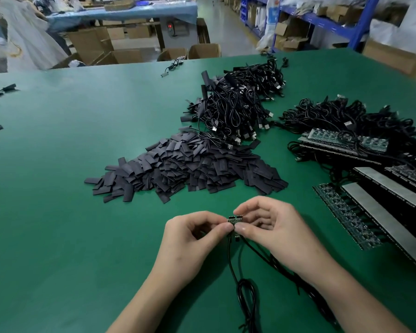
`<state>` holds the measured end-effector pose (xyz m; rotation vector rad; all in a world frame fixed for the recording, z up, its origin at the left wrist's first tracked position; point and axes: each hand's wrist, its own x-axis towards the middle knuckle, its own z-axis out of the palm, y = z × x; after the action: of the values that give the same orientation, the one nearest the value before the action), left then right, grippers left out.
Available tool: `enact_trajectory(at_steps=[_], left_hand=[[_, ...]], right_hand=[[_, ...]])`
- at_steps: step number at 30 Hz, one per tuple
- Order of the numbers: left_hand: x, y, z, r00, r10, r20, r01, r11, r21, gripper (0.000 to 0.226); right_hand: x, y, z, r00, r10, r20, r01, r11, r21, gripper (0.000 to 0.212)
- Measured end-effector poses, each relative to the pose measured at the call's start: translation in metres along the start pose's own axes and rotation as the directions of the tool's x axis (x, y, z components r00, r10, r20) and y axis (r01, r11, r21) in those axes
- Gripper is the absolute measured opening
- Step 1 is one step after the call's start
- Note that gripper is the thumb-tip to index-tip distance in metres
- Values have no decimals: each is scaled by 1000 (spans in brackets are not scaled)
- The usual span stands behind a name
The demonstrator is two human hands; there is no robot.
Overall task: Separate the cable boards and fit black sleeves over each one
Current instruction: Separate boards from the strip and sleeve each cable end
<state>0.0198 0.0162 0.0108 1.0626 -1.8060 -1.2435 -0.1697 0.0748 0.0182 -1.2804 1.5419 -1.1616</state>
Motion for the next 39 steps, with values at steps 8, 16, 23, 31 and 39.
enact_trajectory(at_steps=[8,16,23,31,39], left_hand=[[-1,2,-4,995,-20,94,32,991,-131,15],[-1,5,-9,982,-53,179,95,967,-235,19],[-3,5,-9,971,-76,227,154,925,-346,22],[-1,7,-12,995,-59,76,82,938,-336,15],[12,30,-9,997,20,72,-3,974,-226,23]], right_hand=[[-1,1,4,999,4,37,-4,1000,19,13],[-1,1,7,995,-19,103,3,988,153,15],[-1,-2,9,988,-41,150,5,972,233,5],[0,6,-2,997,-77,-13,71,966,-250,20],[-7,-9,5,972,-117,202,70,972,224,12]])
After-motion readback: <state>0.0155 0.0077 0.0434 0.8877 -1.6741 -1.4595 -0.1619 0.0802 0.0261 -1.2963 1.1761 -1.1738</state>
